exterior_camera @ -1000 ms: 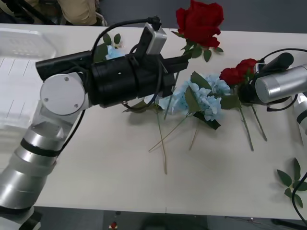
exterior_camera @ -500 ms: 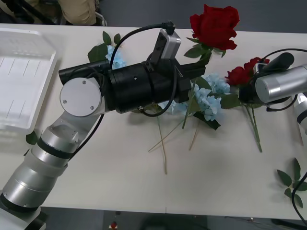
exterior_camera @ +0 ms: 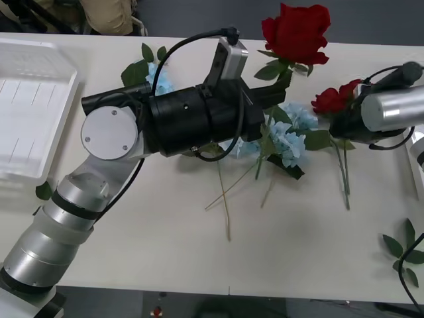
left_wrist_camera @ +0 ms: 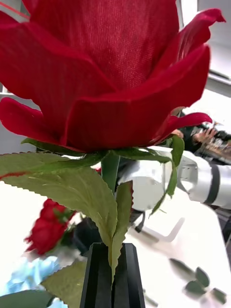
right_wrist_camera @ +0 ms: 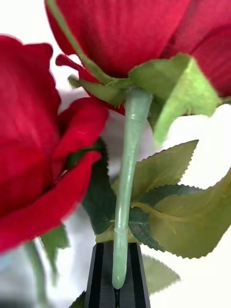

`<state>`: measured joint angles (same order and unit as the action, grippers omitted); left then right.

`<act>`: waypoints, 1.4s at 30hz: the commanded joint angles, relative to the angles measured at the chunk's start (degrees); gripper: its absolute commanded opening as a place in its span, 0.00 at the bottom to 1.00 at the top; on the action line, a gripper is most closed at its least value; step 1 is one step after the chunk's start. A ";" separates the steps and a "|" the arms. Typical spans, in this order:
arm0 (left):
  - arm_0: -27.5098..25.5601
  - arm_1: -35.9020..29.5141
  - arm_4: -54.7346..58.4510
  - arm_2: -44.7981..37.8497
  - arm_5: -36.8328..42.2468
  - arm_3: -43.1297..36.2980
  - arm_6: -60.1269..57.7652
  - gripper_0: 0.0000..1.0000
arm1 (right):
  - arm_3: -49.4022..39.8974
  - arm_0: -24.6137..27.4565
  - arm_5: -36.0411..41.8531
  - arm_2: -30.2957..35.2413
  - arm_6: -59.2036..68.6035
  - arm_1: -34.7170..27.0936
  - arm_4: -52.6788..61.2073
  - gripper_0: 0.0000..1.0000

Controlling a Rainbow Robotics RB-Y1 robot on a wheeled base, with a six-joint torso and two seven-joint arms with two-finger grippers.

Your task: Put the red flowers into the right box and the blue flowers into the left box

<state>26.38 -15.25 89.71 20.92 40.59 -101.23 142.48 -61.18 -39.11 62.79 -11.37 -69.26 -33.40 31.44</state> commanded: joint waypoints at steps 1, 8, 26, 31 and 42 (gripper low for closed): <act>1.57 -0.40 2.13 -0.18 -0.69 -0.02 3.15 0.00 | -10.01 -1.76 5.86 5.48 -4.22 0.44 2.49 0.00; 1.57 -0.40 2.13 -0.18 -0.69 -0.02 3.15 0.00 | -15.90 0.09 10.78 11.20 -4.57 0.44 4.33 0.00; 1.57 -0.40 2.13 -0.18 -0.69 -0.02 3.15 0.00 | -15.81 1.41 9.90 13.40 -7.73 0.18 3.28 1.00; 1.57 -0.40 2.13 -0.18 -0.69 -0.02 3.15 0.00 | -15.81 1.93 9.90 14.45 -10.37 -0.17 3.98 1.00; 1.57 -0.40 2.13 -0.18 -0.69 -0.02 3.15 0.00 | -16.08 5.71 13.85 26.67 -33.40 -2.19 14.53 1.00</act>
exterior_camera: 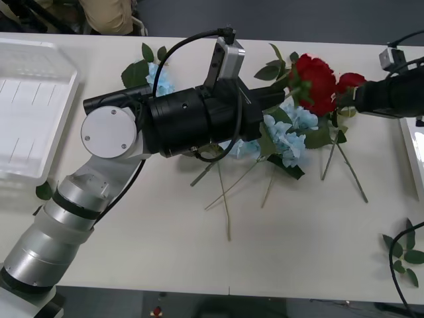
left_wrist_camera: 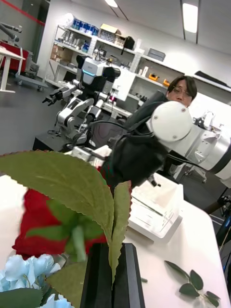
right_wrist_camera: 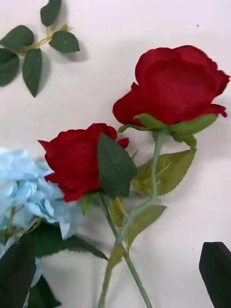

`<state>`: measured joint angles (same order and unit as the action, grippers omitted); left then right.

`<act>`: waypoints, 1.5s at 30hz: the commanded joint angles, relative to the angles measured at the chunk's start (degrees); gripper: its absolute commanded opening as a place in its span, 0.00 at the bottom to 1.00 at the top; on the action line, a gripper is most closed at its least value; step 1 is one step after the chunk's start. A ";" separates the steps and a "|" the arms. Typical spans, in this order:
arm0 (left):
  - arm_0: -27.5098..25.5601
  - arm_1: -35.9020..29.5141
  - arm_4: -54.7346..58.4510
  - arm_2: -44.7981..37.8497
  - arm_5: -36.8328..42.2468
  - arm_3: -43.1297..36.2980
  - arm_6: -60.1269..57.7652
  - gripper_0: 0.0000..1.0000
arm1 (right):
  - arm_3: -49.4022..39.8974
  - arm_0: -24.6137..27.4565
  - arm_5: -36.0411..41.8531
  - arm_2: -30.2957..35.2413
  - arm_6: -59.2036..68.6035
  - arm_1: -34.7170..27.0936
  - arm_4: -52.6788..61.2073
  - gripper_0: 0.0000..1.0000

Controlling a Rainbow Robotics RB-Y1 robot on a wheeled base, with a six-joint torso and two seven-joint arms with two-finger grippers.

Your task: Put the red flowers into the right box and the blue flowers into the left box

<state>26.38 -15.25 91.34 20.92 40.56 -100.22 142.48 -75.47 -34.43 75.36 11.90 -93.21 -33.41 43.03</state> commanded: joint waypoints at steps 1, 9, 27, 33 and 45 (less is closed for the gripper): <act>1.57 -0.40 0.50 -0.18 -0.66 -1.03 3.15 0.00 | -1.70 1.29 1.72 4.18 -10.85 -2.36 3.81 1.00; 1.57 -0.40 0.50 -0.18 -0.66 -1.03 3.15 0.00 | -1.87 6.04 5.23 12.27 -27.64 -4.73 19.10 1.00; 1.57 -0.40 0.50 -0.18 -0.66 -1.03 3.15 0.00 | -2.49 20.19 11.12 16.31 -57.35 -5.78 53.82 1.00; 1.57 -0.40 0.50 -0.18 -0.66 -1.03 3.15 0.00 | -2.40 23.53 12.70 15.79 -61.79 -4.64 61.82 1.00; 1.57 -0.40 0.50 -0.18 -0.66 -1.03 3.15 0.00 | -2.40 25.29 12.62 11.13 -61.79 1.25 70.96 1.00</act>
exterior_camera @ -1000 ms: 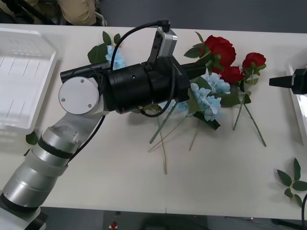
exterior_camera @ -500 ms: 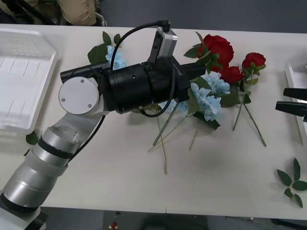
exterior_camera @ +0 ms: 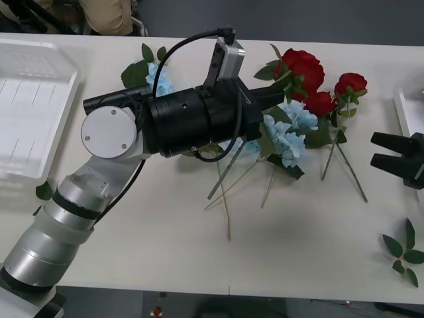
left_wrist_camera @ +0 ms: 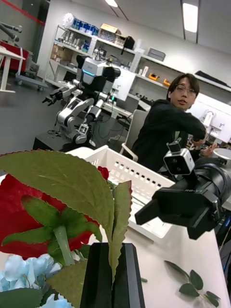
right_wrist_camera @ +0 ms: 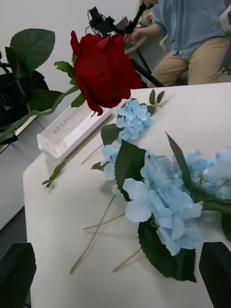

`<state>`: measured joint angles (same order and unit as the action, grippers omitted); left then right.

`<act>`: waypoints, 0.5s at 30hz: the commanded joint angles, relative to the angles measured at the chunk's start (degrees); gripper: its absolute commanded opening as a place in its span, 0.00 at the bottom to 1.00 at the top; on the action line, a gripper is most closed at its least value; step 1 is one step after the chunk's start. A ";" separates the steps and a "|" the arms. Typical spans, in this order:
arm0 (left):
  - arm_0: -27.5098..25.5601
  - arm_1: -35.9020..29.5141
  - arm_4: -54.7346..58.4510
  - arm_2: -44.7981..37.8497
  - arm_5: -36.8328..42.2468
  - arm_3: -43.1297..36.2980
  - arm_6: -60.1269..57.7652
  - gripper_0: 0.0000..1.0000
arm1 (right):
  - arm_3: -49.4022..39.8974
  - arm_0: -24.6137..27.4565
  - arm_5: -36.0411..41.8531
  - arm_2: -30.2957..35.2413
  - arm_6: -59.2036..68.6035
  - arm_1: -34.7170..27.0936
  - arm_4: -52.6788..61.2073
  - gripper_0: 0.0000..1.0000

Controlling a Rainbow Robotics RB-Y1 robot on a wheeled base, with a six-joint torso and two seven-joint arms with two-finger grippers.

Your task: Put the red flowers into the right box and the blue flowers into the left box

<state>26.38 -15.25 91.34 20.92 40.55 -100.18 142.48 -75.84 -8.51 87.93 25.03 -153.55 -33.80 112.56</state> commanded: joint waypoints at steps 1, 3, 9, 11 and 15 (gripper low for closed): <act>1.57 -0.40 0.50 -0.18 -0.64 -1.07 3.15 0.00 | -2.12 -0.63 0.05 -2.79 -1.45 1.99 1.61 1.00; 1.57 -0.40 0.50 -0.18 -0.64 -1.07 3.15 0.00 | -2.12 -0.63 0.14 -4.55 -1.45 2.43 2.49 1.00; 1.57 -0.40 0.50 -0.18 -0.64 -1.07 3.15 0.00 | -2.12 -0.63 4.88 -11.05 -1.45 3.04 7.85 1.00; 1.57 -0.40 0.50 -0.18 -0.64 -1.07 3.15 0.00 | -2.12 -0.54 6.91 -13.16 -1.45 2.95 9.34 1.00; 1.57 -0.40 0.50 -0.18 -0.64 -1.07 3.15 0.00 | -2.04 -0.54 7.70 -16.94 -0.35 2.78 12.77 1.00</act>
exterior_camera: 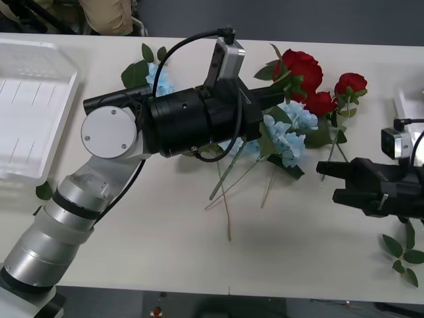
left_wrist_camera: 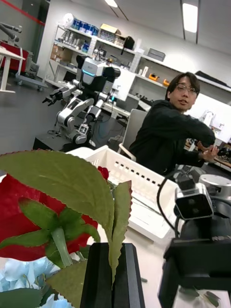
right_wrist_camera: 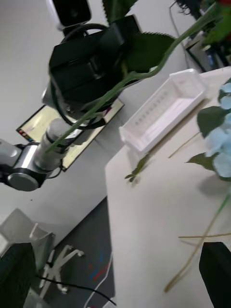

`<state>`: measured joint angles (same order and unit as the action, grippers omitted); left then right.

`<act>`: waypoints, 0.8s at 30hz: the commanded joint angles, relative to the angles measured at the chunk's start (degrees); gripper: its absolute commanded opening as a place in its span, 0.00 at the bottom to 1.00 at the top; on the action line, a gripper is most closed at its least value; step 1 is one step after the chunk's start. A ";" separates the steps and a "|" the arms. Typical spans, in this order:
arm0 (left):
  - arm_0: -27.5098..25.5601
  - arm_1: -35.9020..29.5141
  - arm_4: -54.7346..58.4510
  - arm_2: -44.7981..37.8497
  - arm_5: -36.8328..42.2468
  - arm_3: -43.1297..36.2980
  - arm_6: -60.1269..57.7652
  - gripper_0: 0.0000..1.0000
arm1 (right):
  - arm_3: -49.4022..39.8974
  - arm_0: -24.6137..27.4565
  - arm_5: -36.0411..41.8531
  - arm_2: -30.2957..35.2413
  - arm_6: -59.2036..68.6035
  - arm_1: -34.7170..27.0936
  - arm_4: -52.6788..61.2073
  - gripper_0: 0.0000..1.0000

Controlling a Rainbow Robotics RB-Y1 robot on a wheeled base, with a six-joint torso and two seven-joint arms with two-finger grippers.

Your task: Put the red flowers into the right box and the blue flowers into the left box

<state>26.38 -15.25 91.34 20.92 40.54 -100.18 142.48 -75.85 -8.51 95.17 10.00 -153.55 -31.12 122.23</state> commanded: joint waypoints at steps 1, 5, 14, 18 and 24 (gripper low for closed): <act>1.57 -0.40 0.50 -0.18 -0.64 -1.07 3.15 0.00 | -2.11 -0.54 0.28 -2.70 2.29 0.10 3.80 1.00; 1.57 -0.40 0.50 -0.18 -0.64 -1.07 3.15 0.00 | -2.90 -0.72 -0.16 -3.32 10.37 0.10 3.19 1.00; 1.57 -0.40 0.50 -0.18 -0.64 -1.07 3.15 0.00 | -9.58 -0.98 -2.01 -3.67 31.55 0.10 1.96 1.00; 1.57 -0.40 0.50 -0.18 -0.64 -1.07 3.15 0.00 | -13.01 -0.98 -3.33 -4.02 39.47 0.54 0.55 1.00; 1.57 -0.40 0.50 -0.18 -0.64 -1.07 3.15 0.00 | -18.28 -0.98 -4.73 -4.99 52.03 0.80 -3.23 1.00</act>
<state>26.38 -15.25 91.34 20.92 40.54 -100.17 142.48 -91.14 -8.52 90.79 5.58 -107.18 -31.12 119.31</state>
